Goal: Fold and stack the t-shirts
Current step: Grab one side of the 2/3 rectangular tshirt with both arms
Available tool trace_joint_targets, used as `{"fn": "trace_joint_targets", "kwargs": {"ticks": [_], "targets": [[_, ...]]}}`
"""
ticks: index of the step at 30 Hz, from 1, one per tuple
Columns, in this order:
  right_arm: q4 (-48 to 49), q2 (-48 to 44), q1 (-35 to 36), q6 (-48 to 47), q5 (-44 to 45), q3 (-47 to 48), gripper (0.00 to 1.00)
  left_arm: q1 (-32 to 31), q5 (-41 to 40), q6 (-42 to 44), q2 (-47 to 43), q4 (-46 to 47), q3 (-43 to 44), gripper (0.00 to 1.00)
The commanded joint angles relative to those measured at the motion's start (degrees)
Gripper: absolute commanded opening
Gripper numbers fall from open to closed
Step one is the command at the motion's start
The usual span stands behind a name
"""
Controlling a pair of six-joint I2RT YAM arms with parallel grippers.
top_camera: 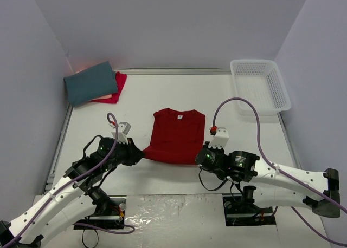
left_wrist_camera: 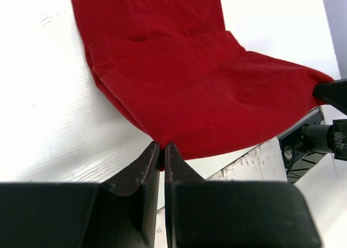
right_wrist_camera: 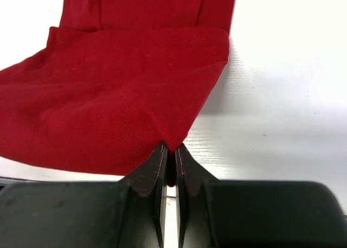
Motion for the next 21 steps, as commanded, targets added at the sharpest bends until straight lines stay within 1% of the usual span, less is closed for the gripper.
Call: {"fn": "trace_joint_targets", "kwargs": {"ticks": [1, 9, 21], "targets": [[-4.36, 1.05, 0.67, 2.57, 6.54, 3.03, 0.00, -0.29, -2.69, 1.23, -0.40, -2.71, 4.25, 0.02], [-7.52, 2.46, 0.67, 1.69, 10.15, 7.68, 0.00, -0.37, -4.10, 3.08, 1.36, -3.86, 7.51, 0.02], [-9.02, 5.18, -0.47, 0.55, 13.05, 10.50, 0.00, -0.37, -4.89, 4.83, 5.57, -2.98, 10.76, 0.02]]}}
